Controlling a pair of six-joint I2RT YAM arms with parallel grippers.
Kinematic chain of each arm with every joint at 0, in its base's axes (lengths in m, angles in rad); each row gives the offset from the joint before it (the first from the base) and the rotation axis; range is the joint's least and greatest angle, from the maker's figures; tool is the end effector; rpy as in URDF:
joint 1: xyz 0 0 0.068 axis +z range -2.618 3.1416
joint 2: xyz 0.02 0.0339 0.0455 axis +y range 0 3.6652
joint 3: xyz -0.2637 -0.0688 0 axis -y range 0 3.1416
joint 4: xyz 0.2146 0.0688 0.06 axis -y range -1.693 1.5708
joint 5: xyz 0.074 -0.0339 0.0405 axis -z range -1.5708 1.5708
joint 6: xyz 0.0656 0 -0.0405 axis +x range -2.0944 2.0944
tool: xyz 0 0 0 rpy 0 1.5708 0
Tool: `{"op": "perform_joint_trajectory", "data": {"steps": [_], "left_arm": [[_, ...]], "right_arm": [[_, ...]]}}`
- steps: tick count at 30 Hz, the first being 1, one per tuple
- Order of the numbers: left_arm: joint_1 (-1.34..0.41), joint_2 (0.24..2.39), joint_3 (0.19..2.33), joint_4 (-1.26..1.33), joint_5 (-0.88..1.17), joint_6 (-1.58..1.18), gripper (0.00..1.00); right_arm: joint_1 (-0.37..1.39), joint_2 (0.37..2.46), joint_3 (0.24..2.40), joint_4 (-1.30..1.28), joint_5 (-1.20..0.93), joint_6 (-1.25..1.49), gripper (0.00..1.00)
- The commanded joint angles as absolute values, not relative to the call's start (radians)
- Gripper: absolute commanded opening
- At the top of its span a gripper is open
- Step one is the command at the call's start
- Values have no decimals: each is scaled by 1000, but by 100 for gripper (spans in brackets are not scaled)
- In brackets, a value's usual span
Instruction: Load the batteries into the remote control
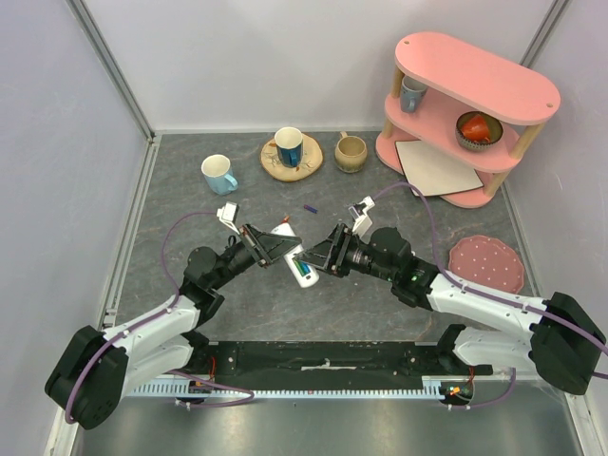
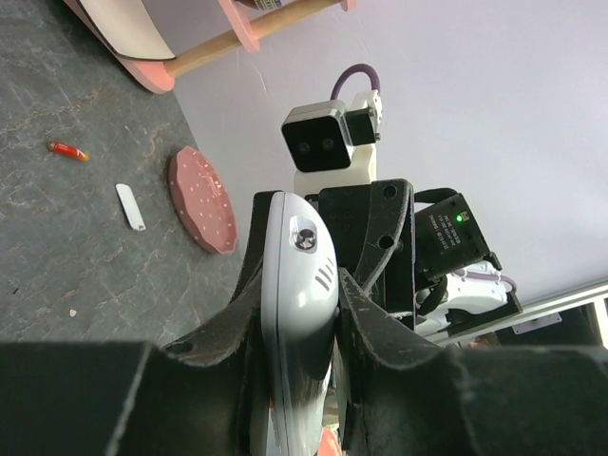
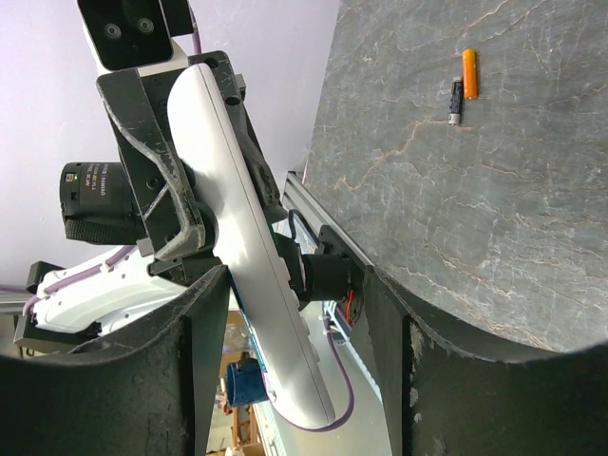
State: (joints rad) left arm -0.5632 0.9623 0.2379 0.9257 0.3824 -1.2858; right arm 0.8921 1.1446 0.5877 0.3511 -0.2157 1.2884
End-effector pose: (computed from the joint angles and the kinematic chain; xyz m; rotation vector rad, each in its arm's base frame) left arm 0.1576 -0.1285 0.2596 -0.2107 1.6300 -1.7499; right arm 0.1523 0.2112 0.2629 0.2365 2.1337 1.6483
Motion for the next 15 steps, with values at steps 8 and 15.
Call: {"op": "perform_joint_trajectory", "data": {"steps": [8, 15], "left_arm": [[-558, 965, 290, 1035, 385, -1270, 2], [-558, 971, 276, 999, 410, -1281, 2]], "right_arm": [[890, 1134, 618, 267, -230, 1246, 75], [884, 1124, 696, 235, -244, 1135, 77]]}}
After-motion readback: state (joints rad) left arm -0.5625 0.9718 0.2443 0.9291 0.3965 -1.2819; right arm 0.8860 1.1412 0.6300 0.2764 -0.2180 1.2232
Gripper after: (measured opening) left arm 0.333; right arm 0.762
